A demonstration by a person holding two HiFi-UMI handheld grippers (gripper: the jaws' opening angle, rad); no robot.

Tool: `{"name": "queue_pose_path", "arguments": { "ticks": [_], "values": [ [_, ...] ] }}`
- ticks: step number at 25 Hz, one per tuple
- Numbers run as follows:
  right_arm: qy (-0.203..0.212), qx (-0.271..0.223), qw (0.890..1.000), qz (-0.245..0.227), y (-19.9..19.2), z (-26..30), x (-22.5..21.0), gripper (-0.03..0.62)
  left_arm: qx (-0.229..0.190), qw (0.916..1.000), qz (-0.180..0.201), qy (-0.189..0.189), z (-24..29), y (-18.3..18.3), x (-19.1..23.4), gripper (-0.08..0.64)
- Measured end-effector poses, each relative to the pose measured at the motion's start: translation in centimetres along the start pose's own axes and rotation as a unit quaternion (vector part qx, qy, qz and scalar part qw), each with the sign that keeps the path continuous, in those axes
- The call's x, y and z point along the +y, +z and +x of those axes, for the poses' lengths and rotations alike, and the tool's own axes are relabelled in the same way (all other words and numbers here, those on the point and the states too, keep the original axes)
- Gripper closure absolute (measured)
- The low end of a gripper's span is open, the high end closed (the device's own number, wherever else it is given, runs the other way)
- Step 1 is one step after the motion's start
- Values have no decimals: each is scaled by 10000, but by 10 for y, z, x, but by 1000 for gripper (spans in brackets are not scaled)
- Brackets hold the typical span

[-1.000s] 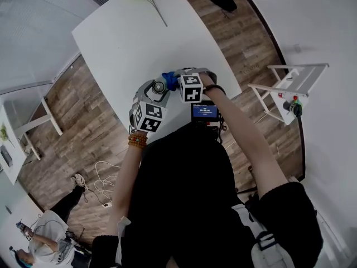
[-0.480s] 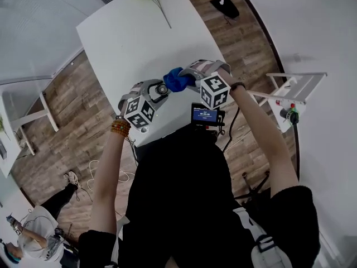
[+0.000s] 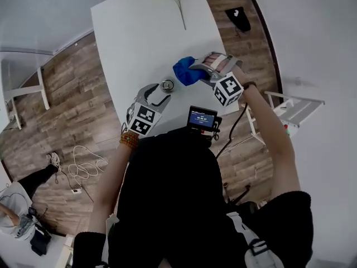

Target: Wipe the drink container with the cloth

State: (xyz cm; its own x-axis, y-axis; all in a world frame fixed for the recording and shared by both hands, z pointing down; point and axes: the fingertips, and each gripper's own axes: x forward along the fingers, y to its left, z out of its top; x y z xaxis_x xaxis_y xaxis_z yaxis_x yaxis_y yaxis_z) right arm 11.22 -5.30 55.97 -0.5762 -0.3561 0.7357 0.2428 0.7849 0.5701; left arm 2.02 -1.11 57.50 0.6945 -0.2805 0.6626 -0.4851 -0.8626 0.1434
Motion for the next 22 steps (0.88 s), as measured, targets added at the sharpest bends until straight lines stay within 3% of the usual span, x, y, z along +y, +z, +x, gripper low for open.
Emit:
{"name": "queue_pose_path", "arguments": {
  "ticks": [2,4,8,11,18,22],
  "values": [
    [-9,-206,9997,-105,8,8,-9,502,-2,9943,-1069,18,-1,-11,-2,206],
    [95,-378,9989,-268,20,17,-11,502,102,9907,-1351,108,3,-20,-3,206],
    [502,-537,9953,-625,35,38,4,503,309,9963,-707,371,20,-29,1,206],
    [722,-604,9928,-746,44,52,14,503,316,9975,-446,447,28,-21,8,206],
    [848,-608,9920,-712,43,62,27,503,429,9983,344,195,31,-13,6,195],
    [890,-616,9918,-680,40,67,32,503,461,9975,520,137,32,-12,3,196]
  ]
}}
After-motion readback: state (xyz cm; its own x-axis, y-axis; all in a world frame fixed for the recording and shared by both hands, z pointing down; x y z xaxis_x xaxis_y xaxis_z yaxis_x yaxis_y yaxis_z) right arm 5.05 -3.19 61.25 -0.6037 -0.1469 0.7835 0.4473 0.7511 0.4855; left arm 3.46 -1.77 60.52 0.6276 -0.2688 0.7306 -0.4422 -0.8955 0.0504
